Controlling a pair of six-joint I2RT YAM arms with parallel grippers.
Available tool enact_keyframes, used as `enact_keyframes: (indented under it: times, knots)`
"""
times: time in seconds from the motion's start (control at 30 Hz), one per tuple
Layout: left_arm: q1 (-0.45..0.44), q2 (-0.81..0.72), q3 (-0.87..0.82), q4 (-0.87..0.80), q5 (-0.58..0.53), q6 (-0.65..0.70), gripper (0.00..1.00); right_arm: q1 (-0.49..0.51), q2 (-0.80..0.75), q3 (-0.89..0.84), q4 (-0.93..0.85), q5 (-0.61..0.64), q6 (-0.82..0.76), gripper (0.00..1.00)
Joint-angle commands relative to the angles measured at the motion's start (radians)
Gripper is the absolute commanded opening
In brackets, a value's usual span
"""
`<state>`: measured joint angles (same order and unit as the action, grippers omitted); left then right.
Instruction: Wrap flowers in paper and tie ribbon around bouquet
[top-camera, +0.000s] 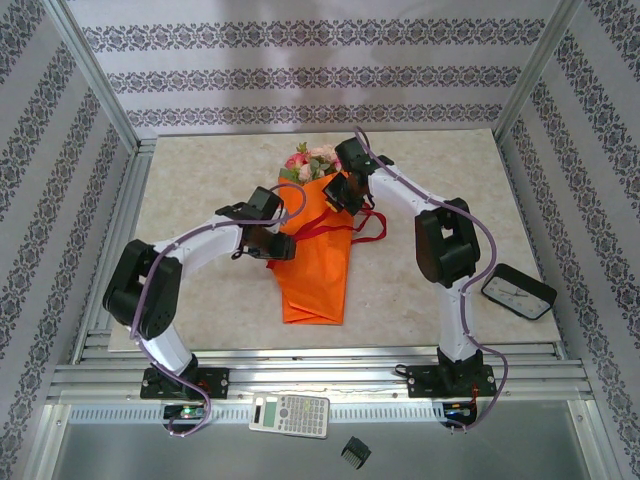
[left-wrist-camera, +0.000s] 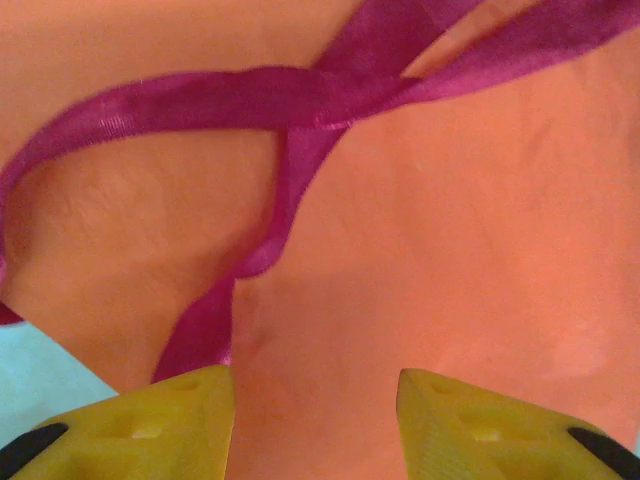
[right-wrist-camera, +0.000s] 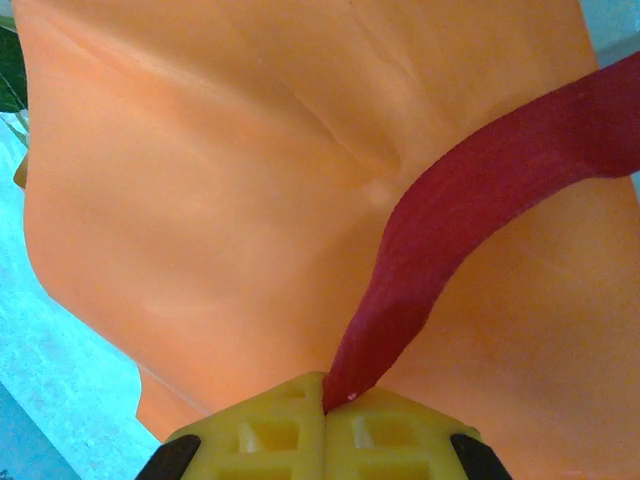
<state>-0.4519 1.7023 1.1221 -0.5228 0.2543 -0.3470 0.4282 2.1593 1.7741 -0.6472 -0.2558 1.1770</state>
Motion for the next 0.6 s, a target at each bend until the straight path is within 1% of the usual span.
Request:
enact_keyframes:
  times: [0.0,0.07,0.2,0.27,0.33,0.4,0.43,0.47,0.53,0.57]
  knots:
    - [-0.02,0.011,0.035,-0.054,-0.113,0.087,0.51,0.006,-0.012,-0.001,-0.017,-0.012,-0.012,0.0]
    - [-0.027,0.019,0.038,-0.045,-0.11,0.103,0.52,0.006,-0.013,-0.002,-0.017,-0.014,-0.011,0.0]
    - [-0.031,0.075,0.057,-0.031,-0.069,0.115,0.52,0.006,-0.015,-0.006,-0.01,-0.02,-0.003,0.0]
    - [-0.034,0.112,0.078,-0.019,-0.043,0.112,0.5,0.006,-0.016,-0.014,-0.004,-0.026,0.004,0.0]
    - [-0.038,0.142,0.103,-0.023,-0.041,0.1,0.46,0.008,-0.022,-0.024,0.001,-0.026,0.01,0.0]
    - [-0.038,0.167,0.121,-0.032,-0.047,0.087,0.34,0.01,-0.031,-0.035,0.004,-0.024,0.015,0.0]
    - [-0.037,0.172,0.125,-0.035,-0.048,0.083,0.23,0.012,-0.037,-0.042,0.006,-0.024,0.019,0.0]
    - [-0.037,0.164,0.122,-0.032,-0.046,0.077,0.14,0.014,-0.046,-0.052,0.01,-0.023,0.024,0.0]
    - [-0.037,0.121,0.095,-0.015,-0.056,0.061,0.0,0.019,-0.065,-0.073,0.015,-0.02,0.036,0.0]
    - [-0.037,0.085,0.076,-0.004,-0.071,0.047,0.0,0.022,-0.077,-0.087,0.016,-0.015,0.049,0.0]
